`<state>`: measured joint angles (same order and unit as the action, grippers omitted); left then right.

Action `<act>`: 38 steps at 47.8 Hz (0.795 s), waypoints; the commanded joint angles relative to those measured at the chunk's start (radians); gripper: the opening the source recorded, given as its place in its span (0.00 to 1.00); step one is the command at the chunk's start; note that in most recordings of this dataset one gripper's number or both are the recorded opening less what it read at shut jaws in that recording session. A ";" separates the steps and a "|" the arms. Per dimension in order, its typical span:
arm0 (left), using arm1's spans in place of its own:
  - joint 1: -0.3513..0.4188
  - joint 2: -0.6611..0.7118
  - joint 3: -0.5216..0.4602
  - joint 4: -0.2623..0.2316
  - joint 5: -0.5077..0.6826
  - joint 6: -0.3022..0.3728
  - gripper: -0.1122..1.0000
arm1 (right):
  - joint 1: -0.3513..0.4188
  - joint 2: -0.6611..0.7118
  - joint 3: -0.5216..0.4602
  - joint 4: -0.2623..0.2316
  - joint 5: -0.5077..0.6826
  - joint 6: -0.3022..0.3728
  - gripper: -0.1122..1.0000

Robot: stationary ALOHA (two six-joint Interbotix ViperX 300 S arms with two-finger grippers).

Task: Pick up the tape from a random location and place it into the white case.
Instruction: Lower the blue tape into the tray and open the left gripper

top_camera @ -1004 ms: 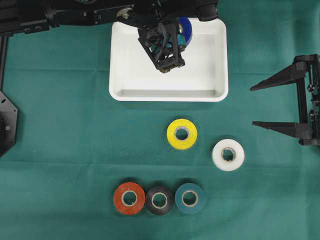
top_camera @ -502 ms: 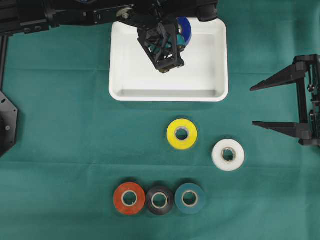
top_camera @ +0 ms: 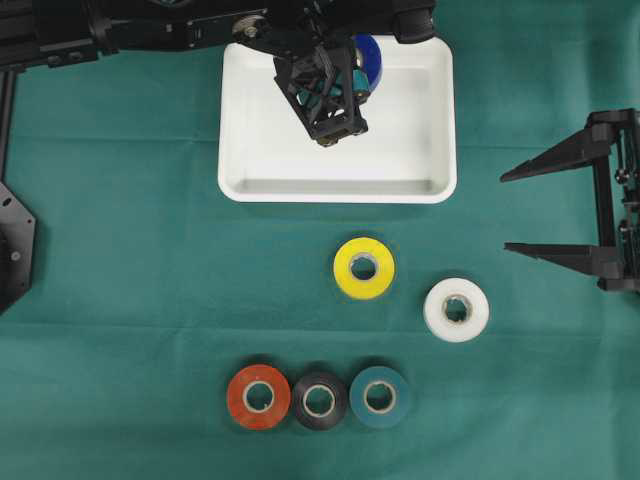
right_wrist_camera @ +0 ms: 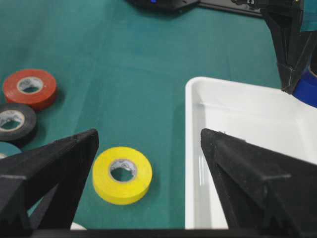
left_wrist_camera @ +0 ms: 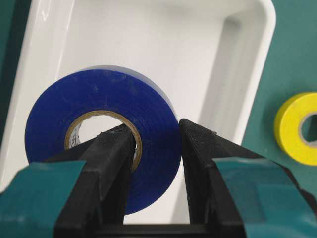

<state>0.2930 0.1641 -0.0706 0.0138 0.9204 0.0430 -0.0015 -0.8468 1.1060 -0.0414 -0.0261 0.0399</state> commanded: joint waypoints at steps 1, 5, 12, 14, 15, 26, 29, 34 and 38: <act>0.002 -0.029 -0.011 0.003 -0.003 0.000 0.31 | -0.002 0.003 -0.028 0.000 -0.003 -0.002 0.93; 0.002 -0.029 -0.006 0.003 -0.008 0.000 0.31 | -0.002 0.003 -0.028 0.000 -0.003 -0.002 0.93; 0.002 -0.026 0.002 0.003 -0.011 -0.002 0.31 | -0.002 0.003 -0.028 0.000 -0.003 -0.002 0.93; 0.002 -0.023 0.003 0.003 -0.012 -0.002 0.31 | -0.002 0.003 -0.028 -0.002 -0.003 -0.002 0.93; 0.003 -0.023 0.005 0.003 -0.015 -0.002 0.31 | -0.002 0.003 -0.028 -0.002 -0.003 -0.002 0.93; 0.008 0.005 0.044 0.003 -0.084 -0.002 0.31 | -0.002 0.003 -0.026 0.000 -0.003 -0.002 0.93; 0.009 0.014 0.061 0.003 -0.104 -0.002 0.31 | -0.002 0.005 -0.026 -0.002 -0.003 -0.002 0.93; 0.015 0.026 0.086 0.003 -0.138 -0.003 0.31 | -0.002 0.009 -0.026 -0.002 -0.003 -0.002 0.93; 0.021 0.034 0.107 0.003 -0.169 -0.003 0.31 | -0.002 0.012 -0.026 -0.002 -0.003 -0.002 0.93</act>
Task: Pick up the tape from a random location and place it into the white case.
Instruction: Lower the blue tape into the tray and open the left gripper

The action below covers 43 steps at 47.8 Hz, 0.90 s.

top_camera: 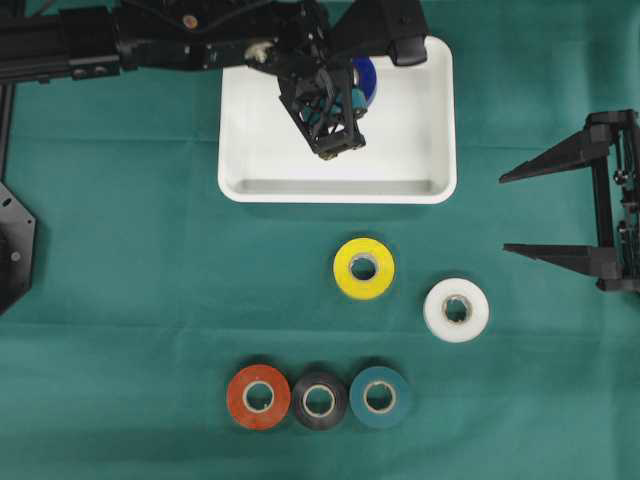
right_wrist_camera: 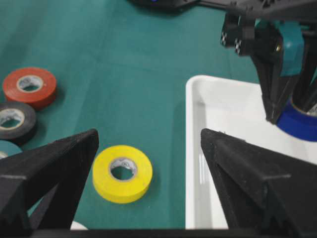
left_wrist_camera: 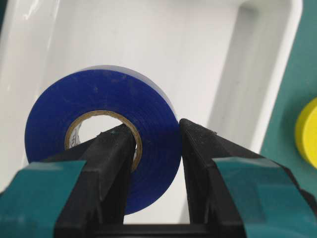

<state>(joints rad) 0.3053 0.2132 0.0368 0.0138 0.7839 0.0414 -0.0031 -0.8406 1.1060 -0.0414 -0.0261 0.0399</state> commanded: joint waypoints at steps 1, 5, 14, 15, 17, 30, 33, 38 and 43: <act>0.011 -0.012 0.005 0.003 -0.040 -0.002 0.31 | 0.000 0.008 -0.026 -0.002 -0.003 -0.002 0.93; 0.014 0.002 0.028 0.003 -0.069 -0.002 0.31 | 0.000 0.009 -0.026 0.000 -0.003 -0.002 0.93; 0.018 0.048 0.061 0.003 -0.126 -0.002 0.31 | 0.000 0.011 -0.026 -0.002 -0.003 -0.002 0.93; 0.020 0.052 0.064 0.003 -0.133 -0.002 0.31 | 0.000 0.011 -0.026 -0.002 -0.003 -0.002 0.93; 0.021 0.061 0.067 0.003 -0.147 -0.002 0.31 | 0.000 0.009 -0.026 -0.002 -0.003 -0.002 0.93; 0.026 0.126 0.080 0.002 -0.199 0.000 0.31 | 0.000 0.009 -0.026 -0.002 -0.003 -0.002 0.93; 0.029 0.138 0.080 0.003 -0.199 0.000 0.31 | 0.000 0.009 -0.025 0.000 -0.003 -0.002 0.93; 0.037 0.144 0.081 0.003 -0.201 0.003 0.31 | 0.000 0.011 -0.025 0.000 -0.003 -0.002 0.93; 0.041 0.144 0.081 0.002 -0.204 0.003 0.31 | 0.000 0.012 -0.025 0.000 -0.003 -0.002 0.93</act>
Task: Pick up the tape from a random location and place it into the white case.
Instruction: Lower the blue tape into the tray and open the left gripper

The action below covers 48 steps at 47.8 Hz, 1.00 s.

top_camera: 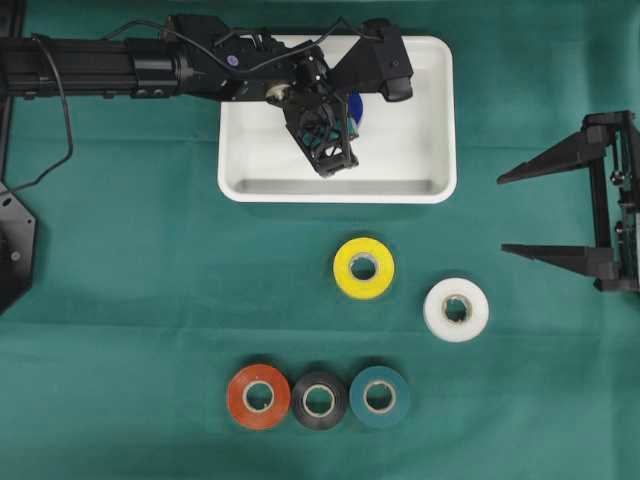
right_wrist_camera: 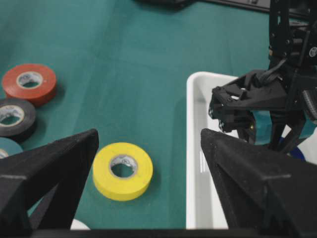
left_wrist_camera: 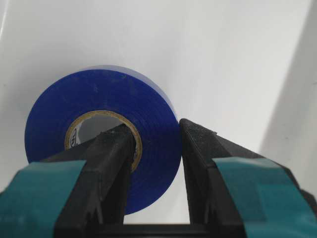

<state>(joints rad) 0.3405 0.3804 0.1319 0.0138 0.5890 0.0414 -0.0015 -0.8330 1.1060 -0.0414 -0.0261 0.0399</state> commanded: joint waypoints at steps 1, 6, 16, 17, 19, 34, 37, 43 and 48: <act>0.008 -0.023 -0.014 0.002 -0.011 0.002 0.31 | -0.002 0.005 -0.025 -0.002 -0.003 -0.002 0.93; 0.008 -0.023 -0.014 0.000 -0.020 0.000 0.31 | -0.003 0.006 -0.025 0.000 -0.003 -0.002 0.93; 0.005 -0.023 -0.014 -0.006 -0.009 -0.003 0.31 | -0.002 0.008 -0.025 0.000 -0.003 -0.002 0.93; 0.005 -0.023 -0.014 -0.005 -0.009 -0.003 0.31 | -0.002 0.008 -0.026 -0.002 -0.003 -0.002 0.93; 0.002 -0.023 -0.015 -0.006 -0.009 -0.003 0.31 | -0.002 0.008 -0.025 -0.002 -0.003 -0.002 0.93; -0.002 -0.029 -0.011 -0.005 -0.011 0.002 0.72 | -0.002 0.008 -0.026 -0.002 -0.003 -0.002 0.93; -0.002 -0.029 -0.011 -0.005 -0.011 0.000 0.87 | -0.002 0.008 -0.026 0.000 -0.003 -0.002 0.93; -0.002 -0.031 -0.011 -0.005 -0.009 0.000 0.93 | -0.003 0.008 -0.026 -0.002 -0.003 -0.002 0.93; -0.002 -0.038 -0.011 -0.005 -0.006 0.000 0.91 | -0.002 0.008 -0.026 -0.002 -0.003 -0.002 0.93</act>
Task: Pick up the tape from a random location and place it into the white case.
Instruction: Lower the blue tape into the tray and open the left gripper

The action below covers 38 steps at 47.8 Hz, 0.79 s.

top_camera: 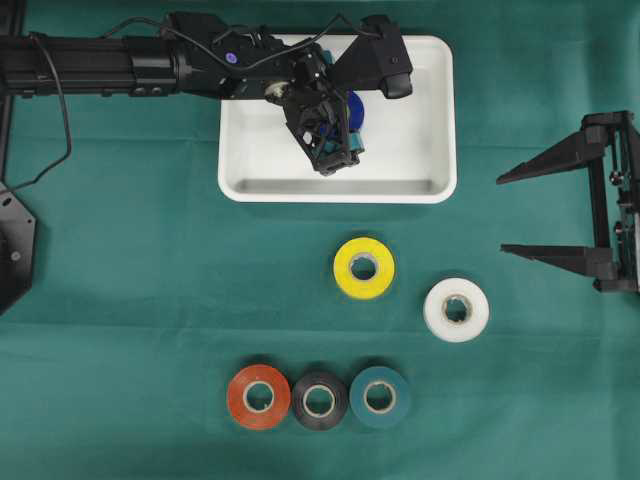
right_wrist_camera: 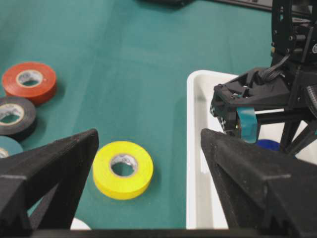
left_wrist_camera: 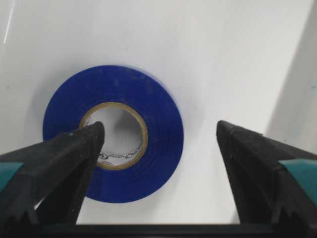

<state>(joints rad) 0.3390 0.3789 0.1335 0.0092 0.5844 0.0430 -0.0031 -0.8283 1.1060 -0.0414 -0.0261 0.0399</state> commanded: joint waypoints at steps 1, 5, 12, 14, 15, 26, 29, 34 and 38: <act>0.000 -0.041 -0.012 0.000 0.002 -0.002 0.91 | 0.000 0.003 -0.025 -0.002 -0.003 -0.002 0.93; 0.000 -0.069 -0.012 0.000 0.018 -0.002 0.91 | 0.000 0.003 -0.025 0.000 -0.003 -0.002 0.93; -0.005 -0.138 -0.012 0.000 0.044 -0.003 0.91 | 0.000 0.003 -0.028 -0.002 -0.003 -0.002 0.93; -0.006 -0.161 -0.012 0.002 0.051 -0.003 0.91 | 0.000 0.003 -0.028 -0.002 -0.003 -0.002 0.93; -0.008 -0.172 -0.012 0.000 0.054 -0.003 0.91 | 0.000 0.003 -0.028 0.000 -0.003 -0.002 0.93; -0.011 -0.276 -0.003 0.005 0.094 -0.002 0.91 | 0.000 0.002 -0.028 -0.002 -0.003 -0.002 0.93; -0.011 -0.282 0.005 0.005 0.092 -0.002 0.91 | 0.000 0.000 -0.028 -0.002 -0.003 -0.002 0.93; -0.012 -0.288 0.018 0.005 0.089 -0.002 0.91 | -0.002 0.000 -0.028 -0.002 -0.003 -0.002 0.93; -0.025 -0.293 0.028 0.005 0.087 -0.002 0.91 | -0.003 -0.002 -0.029 -0.002 -0.003 -0.002 0.93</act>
<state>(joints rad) 0.3267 0.1227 0.1672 0.0107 0.6780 0.0414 -0.0031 -0.8299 1.1060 -0.0414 -0.0261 0.0399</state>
